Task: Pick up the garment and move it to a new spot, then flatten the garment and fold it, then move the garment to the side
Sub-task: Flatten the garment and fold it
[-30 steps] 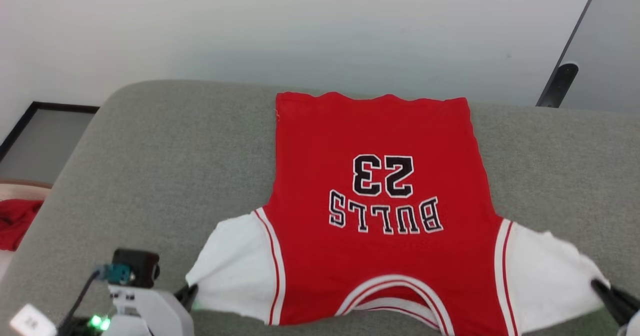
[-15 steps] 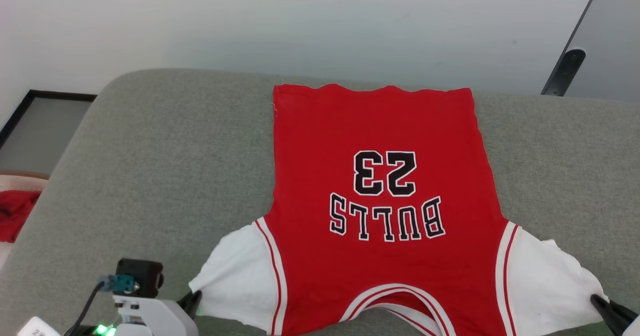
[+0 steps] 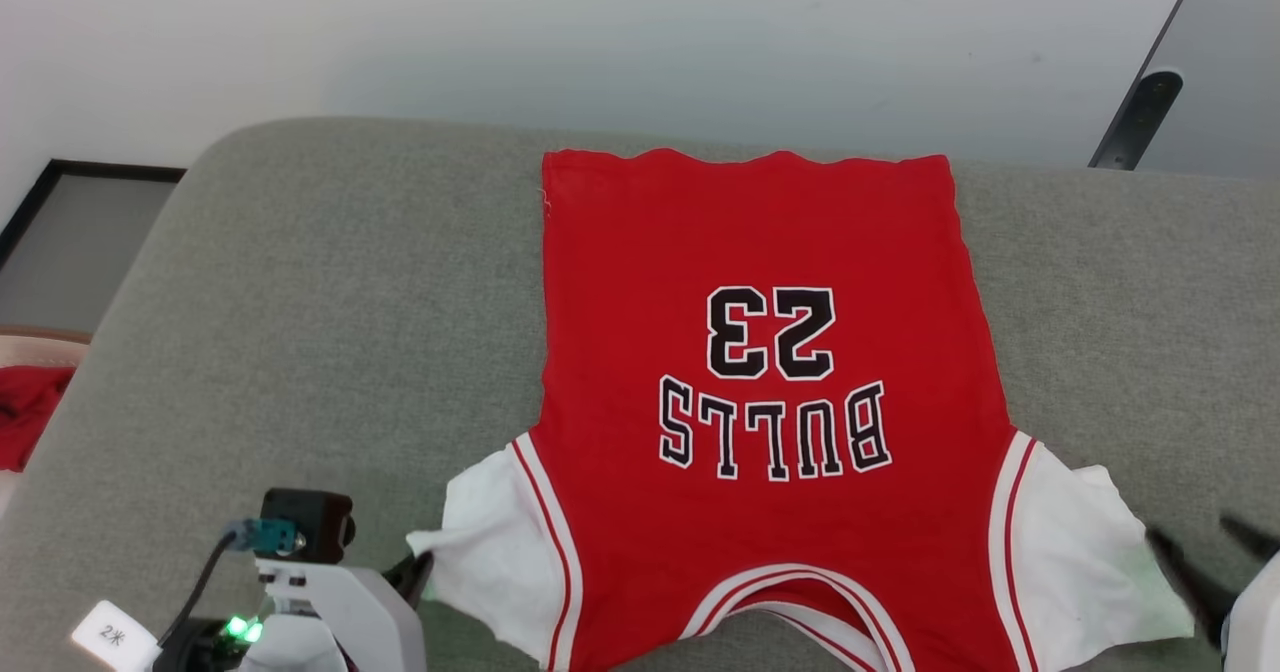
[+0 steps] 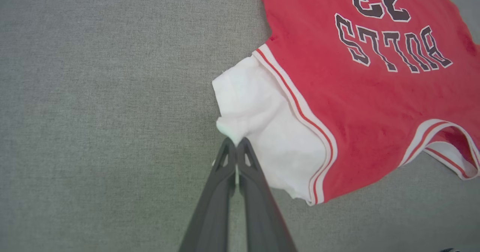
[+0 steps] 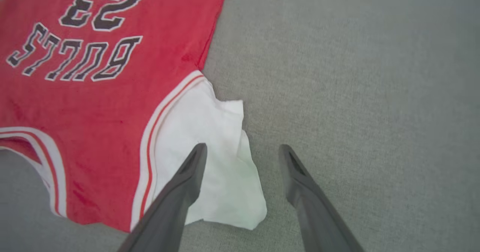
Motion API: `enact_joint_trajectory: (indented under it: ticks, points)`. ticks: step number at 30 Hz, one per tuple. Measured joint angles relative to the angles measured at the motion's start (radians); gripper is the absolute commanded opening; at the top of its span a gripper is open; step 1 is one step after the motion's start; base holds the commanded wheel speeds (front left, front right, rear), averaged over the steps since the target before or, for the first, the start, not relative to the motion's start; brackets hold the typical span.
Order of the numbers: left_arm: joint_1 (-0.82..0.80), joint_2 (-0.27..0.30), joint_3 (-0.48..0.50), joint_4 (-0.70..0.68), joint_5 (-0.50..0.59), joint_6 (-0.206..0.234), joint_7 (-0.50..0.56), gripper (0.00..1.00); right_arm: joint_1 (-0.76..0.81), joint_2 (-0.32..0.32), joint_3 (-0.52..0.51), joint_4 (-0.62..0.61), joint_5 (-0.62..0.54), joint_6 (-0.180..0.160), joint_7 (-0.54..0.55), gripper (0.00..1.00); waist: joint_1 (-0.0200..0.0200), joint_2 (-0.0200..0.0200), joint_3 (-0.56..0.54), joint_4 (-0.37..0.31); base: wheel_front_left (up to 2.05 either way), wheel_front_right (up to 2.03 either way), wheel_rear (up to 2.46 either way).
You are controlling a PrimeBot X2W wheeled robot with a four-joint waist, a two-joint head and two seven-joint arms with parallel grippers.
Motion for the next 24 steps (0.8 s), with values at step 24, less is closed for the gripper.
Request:
enact_joint_trajectory:
  ticks: [24]
  points:
    - [-0.143,-0.171,-0.043,0.033,0.1,-0.068,-0.101,0.0,-0.702,-0.032,0.175,0.339,-0.213,0.0,-0.473,1.0,0.0,0.0,0.098,0.123,0.0,0.0,0.0]
